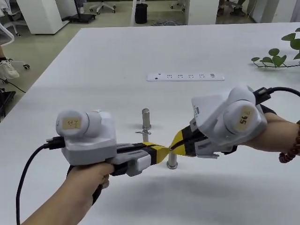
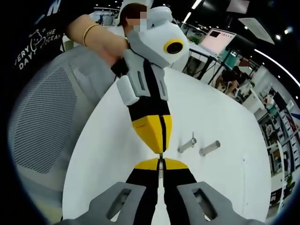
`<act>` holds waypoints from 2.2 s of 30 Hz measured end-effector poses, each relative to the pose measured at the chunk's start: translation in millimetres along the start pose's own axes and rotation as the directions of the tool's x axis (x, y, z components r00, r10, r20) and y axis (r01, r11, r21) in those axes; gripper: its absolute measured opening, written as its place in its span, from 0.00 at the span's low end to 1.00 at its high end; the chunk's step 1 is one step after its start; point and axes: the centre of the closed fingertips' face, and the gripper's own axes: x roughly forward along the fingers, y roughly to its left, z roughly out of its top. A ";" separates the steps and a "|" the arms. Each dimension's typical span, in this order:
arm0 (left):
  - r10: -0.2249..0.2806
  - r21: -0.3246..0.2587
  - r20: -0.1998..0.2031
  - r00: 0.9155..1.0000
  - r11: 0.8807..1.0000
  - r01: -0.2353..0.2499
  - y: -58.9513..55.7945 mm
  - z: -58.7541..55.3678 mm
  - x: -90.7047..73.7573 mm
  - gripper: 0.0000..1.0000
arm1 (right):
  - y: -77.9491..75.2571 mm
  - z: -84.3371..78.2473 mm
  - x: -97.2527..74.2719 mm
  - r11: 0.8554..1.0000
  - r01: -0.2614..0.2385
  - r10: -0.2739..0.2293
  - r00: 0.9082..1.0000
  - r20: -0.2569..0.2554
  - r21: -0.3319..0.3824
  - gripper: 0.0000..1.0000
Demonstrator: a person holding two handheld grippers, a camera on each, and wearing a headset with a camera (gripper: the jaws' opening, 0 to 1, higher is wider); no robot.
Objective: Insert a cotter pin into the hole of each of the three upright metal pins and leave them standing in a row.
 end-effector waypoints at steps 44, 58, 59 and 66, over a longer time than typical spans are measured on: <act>-0.064 0.280 0.006 0.998 0.958 0.059 -13.8 -3.4 -2.7 0.00 | 5.5 -3.2 -2.5 0.911 -0.076 0.015 0.988 0.151 0.404 0.03; -0.113 0.327 -0.031 0.993 0.938 0.117 -19.9 -11.6 -5.0 0.00 | 24.9 -3.4 -0.8 0.829 -0.174 0.051 0.970 0.239 0.531 0.08; -0.117 0.326 -0.033 0.993 0.938 0.121 -20.6 -11.9 -4.9 0.00 | 25.8 -3.3 -0.7 0.824 -0.180 0.051 0.968 0.247 0.538 0.08; -0.141 0.312 -0.036 0.989 0.939 0.145 -24.5 -13.0 -4.4 0.00 | 33.0 -1.3 0.4 0.799 -0.210 0.056 0.959 0.278 0.563 0.08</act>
